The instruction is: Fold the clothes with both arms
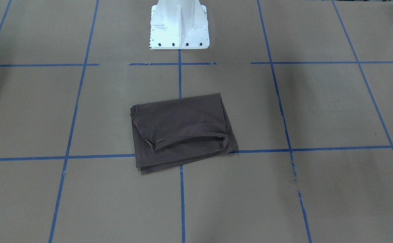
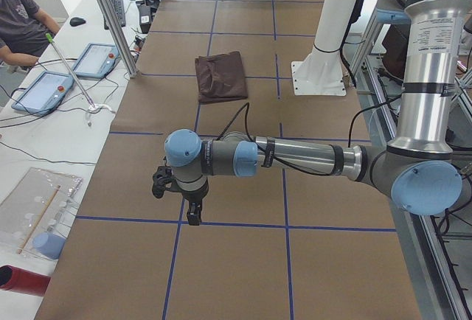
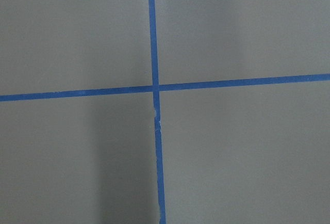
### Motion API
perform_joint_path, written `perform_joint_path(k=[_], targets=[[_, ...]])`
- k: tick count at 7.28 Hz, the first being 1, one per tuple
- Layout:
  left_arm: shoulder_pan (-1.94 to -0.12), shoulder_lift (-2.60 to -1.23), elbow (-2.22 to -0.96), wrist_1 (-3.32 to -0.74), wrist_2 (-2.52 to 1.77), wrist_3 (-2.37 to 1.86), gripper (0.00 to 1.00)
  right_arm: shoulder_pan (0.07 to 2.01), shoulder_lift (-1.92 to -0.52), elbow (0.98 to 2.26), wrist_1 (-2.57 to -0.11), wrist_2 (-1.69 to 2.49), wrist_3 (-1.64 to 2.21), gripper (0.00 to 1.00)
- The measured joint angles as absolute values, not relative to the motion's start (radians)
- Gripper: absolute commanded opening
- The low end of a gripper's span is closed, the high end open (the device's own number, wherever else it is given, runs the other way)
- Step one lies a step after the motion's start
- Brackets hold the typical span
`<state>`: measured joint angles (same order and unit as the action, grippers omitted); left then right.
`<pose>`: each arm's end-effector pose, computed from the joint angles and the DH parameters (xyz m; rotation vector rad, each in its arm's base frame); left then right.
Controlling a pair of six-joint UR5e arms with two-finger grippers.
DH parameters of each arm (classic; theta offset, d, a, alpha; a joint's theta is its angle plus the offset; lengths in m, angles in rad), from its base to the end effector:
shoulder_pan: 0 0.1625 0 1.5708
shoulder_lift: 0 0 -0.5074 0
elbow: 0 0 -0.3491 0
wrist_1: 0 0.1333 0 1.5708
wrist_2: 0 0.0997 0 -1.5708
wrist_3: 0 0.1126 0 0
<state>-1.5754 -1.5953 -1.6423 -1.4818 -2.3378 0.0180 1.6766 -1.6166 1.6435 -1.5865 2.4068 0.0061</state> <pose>-0.0573 -0.4599 0.7167 0.0153 0.7669 0.0154 0.0945 -0.4186 0.7343 0.0522 -0.8348 0.1006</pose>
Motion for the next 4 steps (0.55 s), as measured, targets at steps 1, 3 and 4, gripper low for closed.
perform_joint_path(k=[1, 3, 4], targets=[[-1.575, -1.596, -1.643, -1.482, -2.338, 0.018, 1.00, 1.677, -1.617, 1.643, -1.587, 2.407, 0.006, 1.00], [-1.575, -1.597, -1.645, -1.482, -2.338, 0.018, 1.00, 1.677, -1.617, 1.643, -1.588, 2.410, 0.006, 1.00], [-1.575, -1.597, -1.647, -1.482, -2.338, 0.018, 1.00, 1.677, -1.619, 1.643, -1.587, 2.413, 0.006, 1.00]])
